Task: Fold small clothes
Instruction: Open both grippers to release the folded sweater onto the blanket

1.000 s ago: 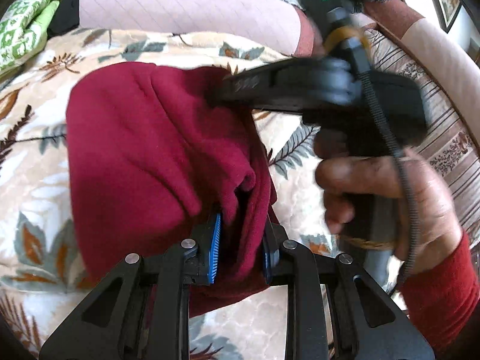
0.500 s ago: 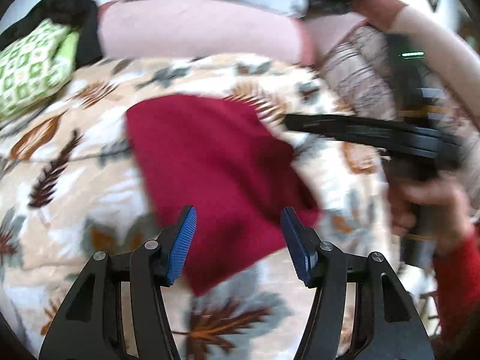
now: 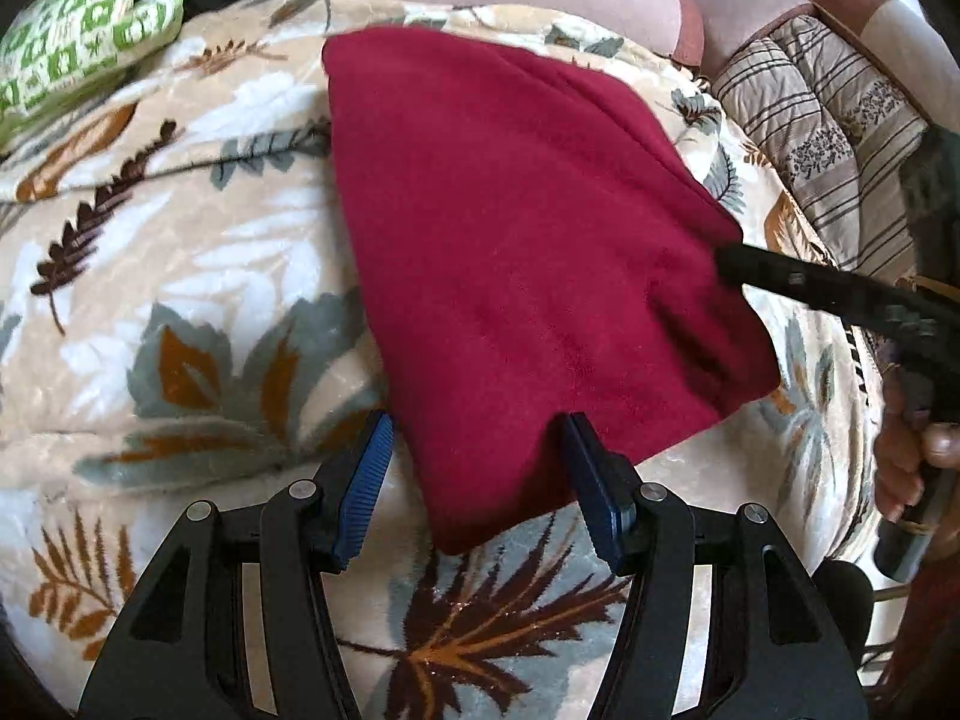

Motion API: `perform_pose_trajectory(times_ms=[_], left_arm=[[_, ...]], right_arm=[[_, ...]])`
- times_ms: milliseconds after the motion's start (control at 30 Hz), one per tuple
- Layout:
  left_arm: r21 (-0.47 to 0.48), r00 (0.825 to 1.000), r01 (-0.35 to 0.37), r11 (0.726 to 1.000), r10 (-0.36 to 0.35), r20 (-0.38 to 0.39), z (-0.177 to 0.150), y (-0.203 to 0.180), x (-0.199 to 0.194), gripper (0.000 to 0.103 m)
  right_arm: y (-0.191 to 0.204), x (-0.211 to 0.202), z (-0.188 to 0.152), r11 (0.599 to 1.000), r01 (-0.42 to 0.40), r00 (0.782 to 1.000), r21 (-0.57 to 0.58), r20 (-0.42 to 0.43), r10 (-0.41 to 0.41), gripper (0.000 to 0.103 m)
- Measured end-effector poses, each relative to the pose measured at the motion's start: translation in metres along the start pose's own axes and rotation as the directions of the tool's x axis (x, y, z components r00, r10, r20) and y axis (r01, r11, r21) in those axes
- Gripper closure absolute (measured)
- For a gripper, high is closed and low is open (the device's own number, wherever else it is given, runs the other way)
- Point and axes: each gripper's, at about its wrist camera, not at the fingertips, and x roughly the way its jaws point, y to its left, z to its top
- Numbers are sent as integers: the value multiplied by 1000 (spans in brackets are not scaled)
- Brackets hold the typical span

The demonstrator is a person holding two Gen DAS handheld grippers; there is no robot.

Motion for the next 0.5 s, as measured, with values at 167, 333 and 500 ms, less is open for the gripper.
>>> perform_pose_trajectory(times_ms=[167, 333, 500], left_arm=[[0, 1000, -24, 1000, 24, 7, -3, -4, 0, 44], [-21, 1000, -25, 999, 26, 6, -4, -3, 1, 44], [-10, 998, -55, 998, 55, 22, -6, -8, -4, 44]], right_arm=[[25, -12, -8, 997, -50, 999, -64, -3, 50, 64], [30, 12, -25, 991, 58, 996, -122, -58, -65, 84], [11, 13, -36, 998, 28, 998, -48, -61, -31, 92]])
